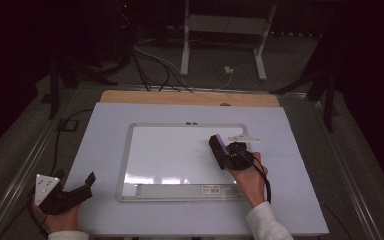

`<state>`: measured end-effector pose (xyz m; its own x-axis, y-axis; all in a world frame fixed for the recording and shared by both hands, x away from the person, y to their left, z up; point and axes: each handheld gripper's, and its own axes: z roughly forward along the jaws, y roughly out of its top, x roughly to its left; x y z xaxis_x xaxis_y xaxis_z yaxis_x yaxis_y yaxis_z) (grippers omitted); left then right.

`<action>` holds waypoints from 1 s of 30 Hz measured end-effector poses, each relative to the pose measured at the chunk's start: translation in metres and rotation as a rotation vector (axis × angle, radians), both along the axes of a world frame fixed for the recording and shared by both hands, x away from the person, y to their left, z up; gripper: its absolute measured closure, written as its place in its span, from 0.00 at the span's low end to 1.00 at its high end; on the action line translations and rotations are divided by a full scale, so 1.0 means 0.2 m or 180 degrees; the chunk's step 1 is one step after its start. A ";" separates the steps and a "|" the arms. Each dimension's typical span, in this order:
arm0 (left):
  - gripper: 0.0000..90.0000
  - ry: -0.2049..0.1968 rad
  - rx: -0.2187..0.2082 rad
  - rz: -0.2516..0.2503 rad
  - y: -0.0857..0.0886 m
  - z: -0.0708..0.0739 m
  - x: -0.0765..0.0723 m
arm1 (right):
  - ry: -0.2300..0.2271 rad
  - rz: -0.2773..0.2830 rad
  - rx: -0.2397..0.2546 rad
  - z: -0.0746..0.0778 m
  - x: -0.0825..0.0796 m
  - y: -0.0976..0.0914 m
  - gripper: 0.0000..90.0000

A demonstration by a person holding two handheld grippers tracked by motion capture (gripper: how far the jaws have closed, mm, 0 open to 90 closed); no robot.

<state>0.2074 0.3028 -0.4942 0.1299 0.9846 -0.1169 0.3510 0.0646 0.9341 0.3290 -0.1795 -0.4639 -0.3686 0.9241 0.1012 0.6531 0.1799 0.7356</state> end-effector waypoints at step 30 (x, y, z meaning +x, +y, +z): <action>0.01 -0.0007 0.0013 -0.0012 0.00 0.00 0.00 | 0.0020 -0.0458 -0.0009 0.04 -0.22 -0.20 0.70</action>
